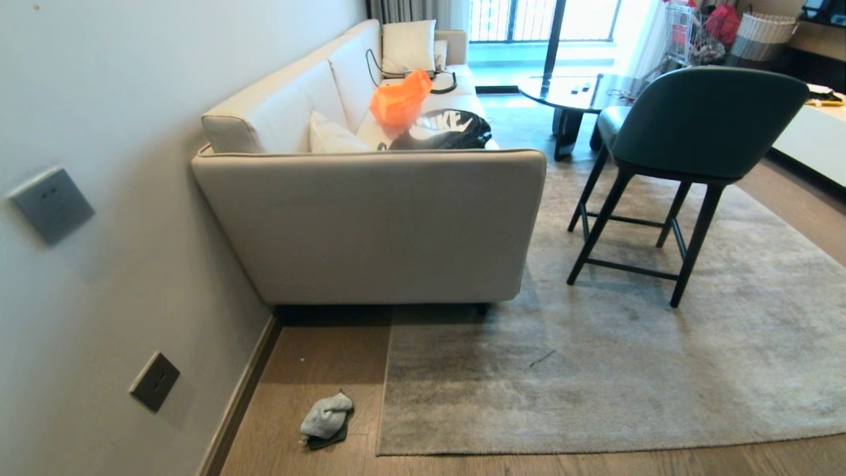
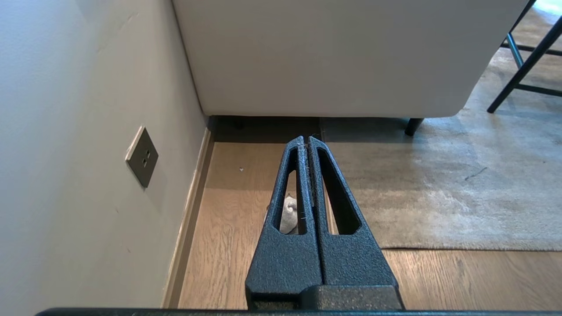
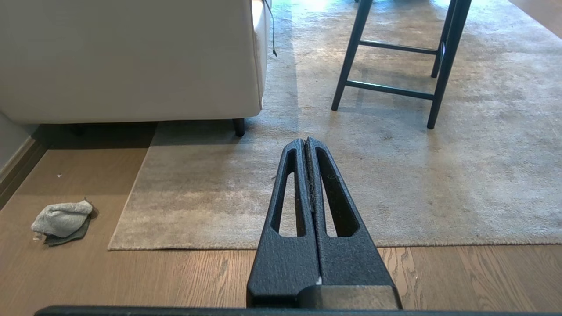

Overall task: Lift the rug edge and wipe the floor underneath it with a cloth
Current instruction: Pick up the rag

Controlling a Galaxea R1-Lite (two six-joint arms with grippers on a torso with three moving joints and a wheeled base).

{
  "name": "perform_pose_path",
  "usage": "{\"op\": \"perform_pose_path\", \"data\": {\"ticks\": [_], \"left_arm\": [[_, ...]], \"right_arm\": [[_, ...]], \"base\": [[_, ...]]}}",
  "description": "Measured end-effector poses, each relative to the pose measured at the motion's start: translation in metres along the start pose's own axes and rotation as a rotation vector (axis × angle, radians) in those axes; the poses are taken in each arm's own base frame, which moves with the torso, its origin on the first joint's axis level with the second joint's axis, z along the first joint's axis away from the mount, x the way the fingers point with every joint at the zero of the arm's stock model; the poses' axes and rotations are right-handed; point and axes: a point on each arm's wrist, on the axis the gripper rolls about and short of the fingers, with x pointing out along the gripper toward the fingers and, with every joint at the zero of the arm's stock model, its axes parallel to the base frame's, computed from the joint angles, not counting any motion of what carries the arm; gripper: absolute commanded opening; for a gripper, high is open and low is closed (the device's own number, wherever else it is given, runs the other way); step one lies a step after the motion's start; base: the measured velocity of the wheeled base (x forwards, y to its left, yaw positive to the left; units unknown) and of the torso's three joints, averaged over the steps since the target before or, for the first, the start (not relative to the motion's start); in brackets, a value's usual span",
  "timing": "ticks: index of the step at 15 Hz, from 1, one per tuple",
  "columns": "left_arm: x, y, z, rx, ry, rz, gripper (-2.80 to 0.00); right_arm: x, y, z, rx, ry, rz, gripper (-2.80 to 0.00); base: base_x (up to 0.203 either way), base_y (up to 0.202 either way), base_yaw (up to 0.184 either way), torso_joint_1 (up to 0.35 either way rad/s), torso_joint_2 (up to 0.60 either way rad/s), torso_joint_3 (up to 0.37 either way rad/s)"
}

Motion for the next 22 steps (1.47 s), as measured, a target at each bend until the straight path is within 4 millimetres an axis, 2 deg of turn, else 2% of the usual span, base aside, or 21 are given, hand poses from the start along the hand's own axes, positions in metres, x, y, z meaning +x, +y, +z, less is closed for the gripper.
{"op": "perform_pose_path", "data": {"ticks": [16,22], "left_arm": [[0.0000,0.0000,0.0000,-0.001,0.000,0.000,-2.80],[0.0000,0.0000,0.0000,-0.001,0.000,0.000,-2.80]], "right_arm": [[0.0000,0.0000,0.0000,0.000,0.000,0.000,-2.80],[0.0000,0.0000,0.0000,0.000,0.000,0.000,-2.80]], "base": [[0.000,0.000,0.000,0.000,0.00,0.000],[0.000,0.000,0.000,0.004,0.00,-0.157]]}}
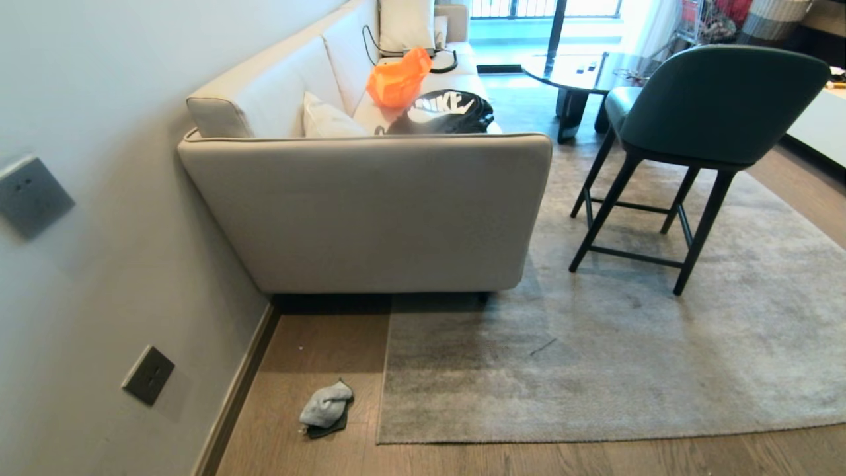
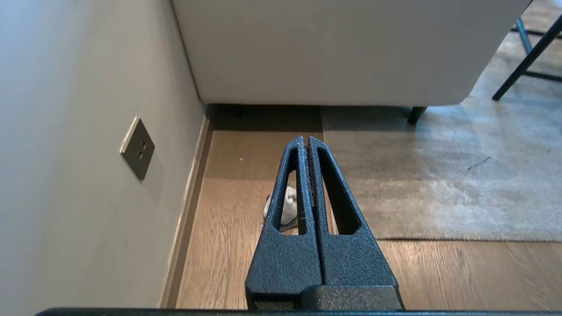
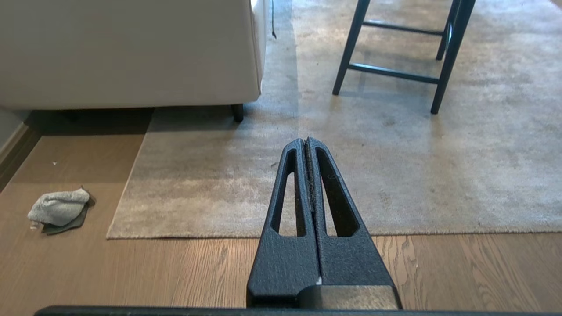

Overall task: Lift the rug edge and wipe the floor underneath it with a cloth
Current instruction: Pick up the rag

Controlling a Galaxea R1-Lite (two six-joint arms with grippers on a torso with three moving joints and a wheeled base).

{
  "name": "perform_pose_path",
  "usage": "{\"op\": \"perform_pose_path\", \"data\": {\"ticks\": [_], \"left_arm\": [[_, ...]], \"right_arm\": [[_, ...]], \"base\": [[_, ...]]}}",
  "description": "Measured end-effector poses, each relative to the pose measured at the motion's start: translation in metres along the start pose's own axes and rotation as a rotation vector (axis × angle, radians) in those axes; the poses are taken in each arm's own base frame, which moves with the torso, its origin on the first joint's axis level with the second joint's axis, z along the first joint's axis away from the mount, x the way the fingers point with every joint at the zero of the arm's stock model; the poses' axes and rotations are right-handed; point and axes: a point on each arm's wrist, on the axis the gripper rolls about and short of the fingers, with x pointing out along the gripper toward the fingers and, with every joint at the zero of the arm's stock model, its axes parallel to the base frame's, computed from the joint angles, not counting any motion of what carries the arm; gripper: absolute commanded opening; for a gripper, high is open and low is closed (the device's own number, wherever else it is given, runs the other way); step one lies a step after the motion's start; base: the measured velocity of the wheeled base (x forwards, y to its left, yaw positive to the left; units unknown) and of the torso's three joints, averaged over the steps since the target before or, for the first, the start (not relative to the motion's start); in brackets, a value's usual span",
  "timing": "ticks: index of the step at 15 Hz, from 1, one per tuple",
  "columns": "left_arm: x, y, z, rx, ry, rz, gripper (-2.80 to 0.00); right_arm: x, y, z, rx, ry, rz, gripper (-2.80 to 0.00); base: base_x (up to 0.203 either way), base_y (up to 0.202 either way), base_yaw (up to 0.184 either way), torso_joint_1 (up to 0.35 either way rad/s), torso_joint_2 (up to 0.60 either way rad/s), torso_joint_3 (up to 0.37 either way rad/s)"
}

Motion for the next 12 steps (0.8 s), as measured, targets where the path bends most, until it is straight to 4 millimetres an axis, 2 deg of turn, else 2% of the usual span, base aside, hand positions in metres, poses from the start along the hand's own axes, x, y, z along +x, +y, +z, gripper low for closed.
{"op": "perform_pose_path", "data": {"ticks": [12], "left_arm": [[0.0000,0.0000,0.0000,0.001,0.000,0.000,-2.80]], "right_arm": [[0.0000,0.0000,0.0000,0.001,0.000,0.000,-2.80]], "base": [[0.000,0.000,0.000,0.005,0.00,-0.198]]}}
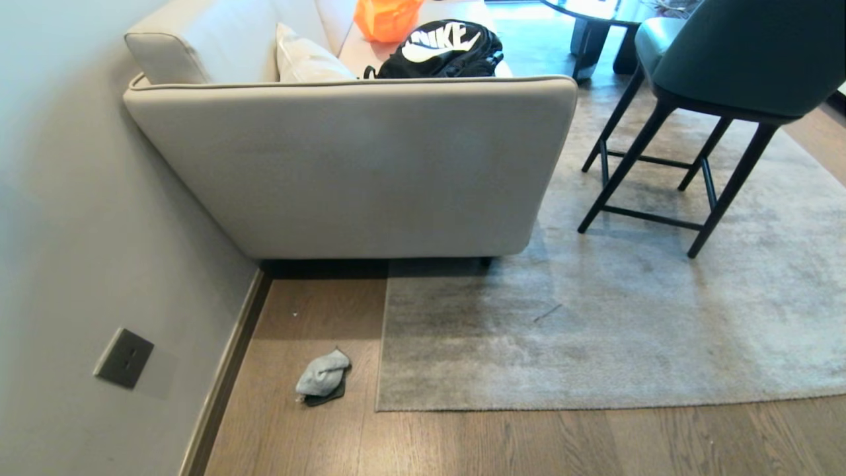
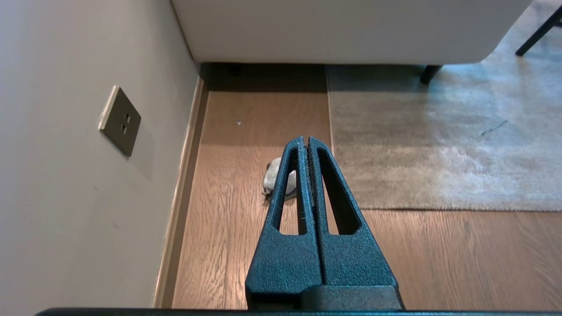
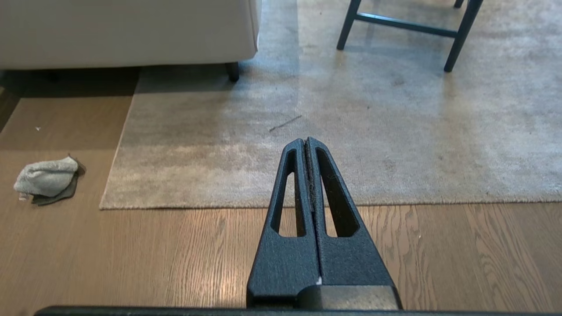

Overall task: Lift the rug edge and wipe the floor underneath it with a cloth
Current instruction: Pick up the rag

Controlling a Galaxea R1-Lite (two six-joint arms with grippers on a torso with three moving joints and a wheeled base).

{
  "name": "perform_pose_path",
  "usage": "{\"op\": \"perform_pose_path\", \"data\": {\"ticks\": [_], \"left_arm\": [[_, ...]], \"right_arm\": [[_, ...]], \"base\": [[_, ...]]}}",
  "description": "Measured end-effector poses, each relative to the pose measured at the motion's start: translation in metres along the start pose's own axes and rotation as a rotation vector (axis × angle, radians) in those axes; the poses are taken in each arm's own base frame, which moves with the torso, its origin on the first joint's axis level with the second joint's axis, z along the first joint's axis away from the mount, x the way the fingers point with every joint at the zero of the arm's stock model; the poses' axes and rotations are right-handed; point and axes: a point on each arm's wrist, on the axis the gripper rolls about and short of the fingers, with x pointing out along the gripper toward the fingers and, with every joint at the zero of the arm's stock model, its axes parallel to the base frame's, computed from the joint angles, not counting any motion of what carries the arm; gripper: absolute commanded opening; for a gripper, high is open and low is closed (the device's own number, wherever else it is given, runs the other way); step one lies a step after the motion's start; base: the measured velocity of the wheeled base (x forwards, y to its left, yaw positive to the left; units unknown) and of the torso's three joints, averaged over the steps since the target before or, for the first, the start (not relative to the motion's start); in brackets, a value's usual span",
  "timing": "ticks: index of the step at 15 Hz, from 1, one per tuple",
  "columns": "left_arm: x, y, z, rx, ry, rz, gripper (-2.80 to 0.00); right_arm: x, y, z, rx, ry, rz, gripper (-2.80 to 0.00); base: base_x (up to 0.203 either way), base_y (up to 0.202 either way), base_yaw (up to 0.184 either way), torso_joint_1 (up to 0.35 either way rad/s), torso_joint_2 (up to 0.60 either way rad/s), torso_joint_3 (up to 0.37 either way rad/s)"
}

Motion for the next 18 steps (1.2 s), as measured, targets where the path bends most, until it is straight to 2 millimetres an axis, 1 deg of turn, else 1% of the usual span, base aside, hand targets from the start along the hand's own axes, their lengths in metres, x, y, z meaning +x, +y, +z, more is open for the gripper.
{"op": "perform_pose_path", "data": {"ticks": [18], "left_arm": [[0.0000,0.0000,0.0000,-0.001,0.000,0.000,-2.80]], "right_arm": [[0.0000,0.0000,0.0000,0.000,0.000,0.000,-2.80]], "base": [[0.000,0.000,0.000,0.002,0.00,-0.197]]}}
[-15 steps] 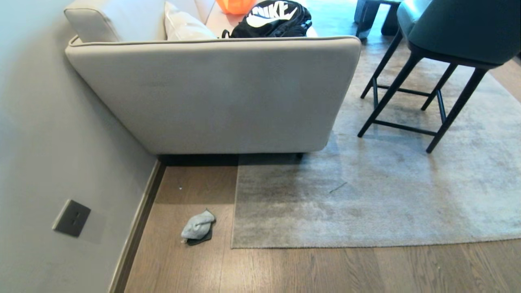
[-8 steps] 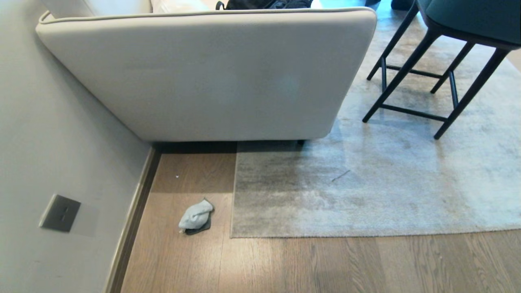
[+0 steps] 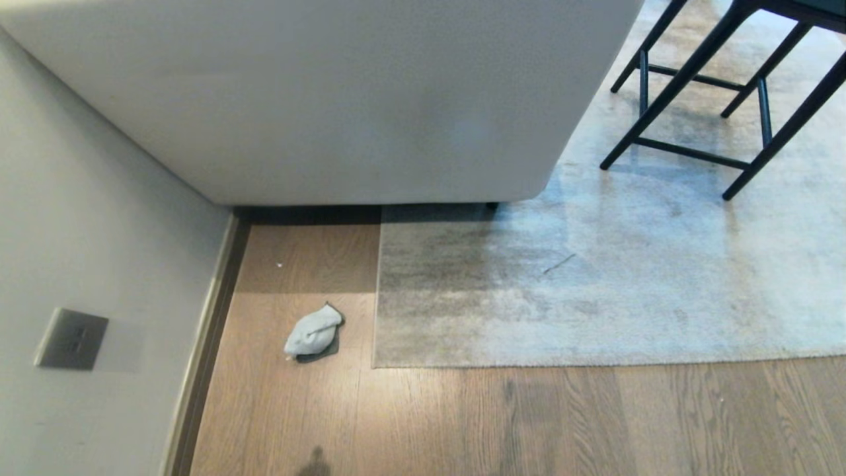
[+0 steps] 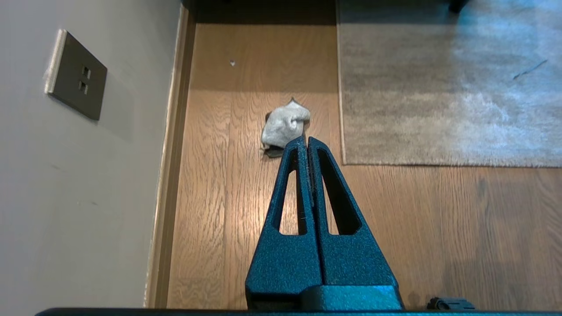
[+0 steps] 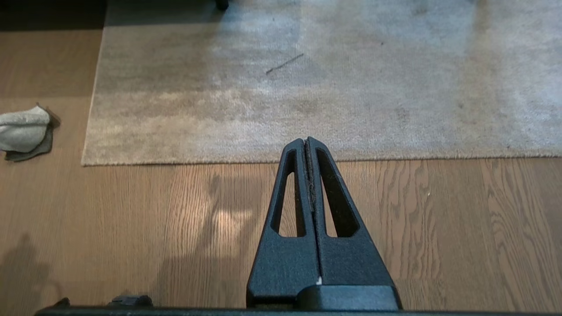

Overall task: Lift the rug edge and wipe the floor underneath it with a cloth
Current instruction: Pick up the rag

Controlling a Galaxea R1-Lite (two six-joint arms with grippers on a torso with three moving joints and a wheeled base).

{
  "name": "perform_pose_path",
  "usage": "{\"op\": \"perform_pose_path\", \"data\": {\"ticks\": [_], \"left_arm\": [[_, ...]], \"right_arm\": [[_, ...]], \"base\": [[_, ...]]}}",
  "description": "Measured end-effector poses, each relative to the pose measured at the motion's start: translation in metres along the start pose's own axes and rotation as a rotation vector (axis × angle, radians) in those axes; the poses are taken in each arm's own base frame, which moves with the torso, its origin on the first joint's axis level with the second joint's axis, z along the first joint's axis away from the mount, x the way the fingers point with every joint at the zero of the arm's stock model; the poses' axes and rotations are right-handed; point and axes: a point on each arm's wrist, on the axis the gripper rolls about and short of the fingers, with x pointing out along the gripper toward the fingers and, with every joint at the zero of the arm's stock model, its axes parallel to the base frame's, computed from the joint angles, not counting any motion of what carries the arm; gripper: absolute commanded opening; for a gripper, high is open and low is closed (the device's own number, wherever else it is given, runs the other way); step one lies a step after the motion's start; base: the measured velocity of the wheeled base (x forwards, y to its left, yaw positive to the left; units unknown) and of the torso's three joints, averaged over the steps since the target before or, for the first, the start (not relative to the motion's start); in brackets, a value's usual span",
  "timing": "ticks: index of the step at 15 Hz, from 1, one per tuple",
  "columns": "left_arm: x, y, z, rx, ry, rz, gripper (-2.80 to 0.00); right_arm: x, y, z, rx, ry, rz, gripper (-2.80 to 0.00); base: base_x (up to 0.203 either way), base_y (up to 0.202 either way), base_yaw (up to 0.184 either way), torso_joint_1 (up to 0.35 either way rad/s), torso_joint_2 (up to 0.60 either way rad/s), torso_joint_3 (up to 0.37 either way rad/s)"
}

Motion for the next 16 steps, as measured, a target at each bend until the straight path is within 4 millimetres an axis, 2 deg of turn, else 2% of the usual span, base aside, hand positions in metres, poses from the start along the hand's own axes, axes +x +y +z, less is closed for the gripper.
{"op": "perform_pose_path", "data": {"ticks": [16], "left_arm": [[0.0000,0.0000,0.0000,-0.001,0.000,0.000,-2.80]], "right_arm": [[0.0000,0.0000,0.0000,0.000,0.000,0.000,-2.80]], "base": [[0.000,0.000,0.000,0.003,0.00,-0.197]]}}
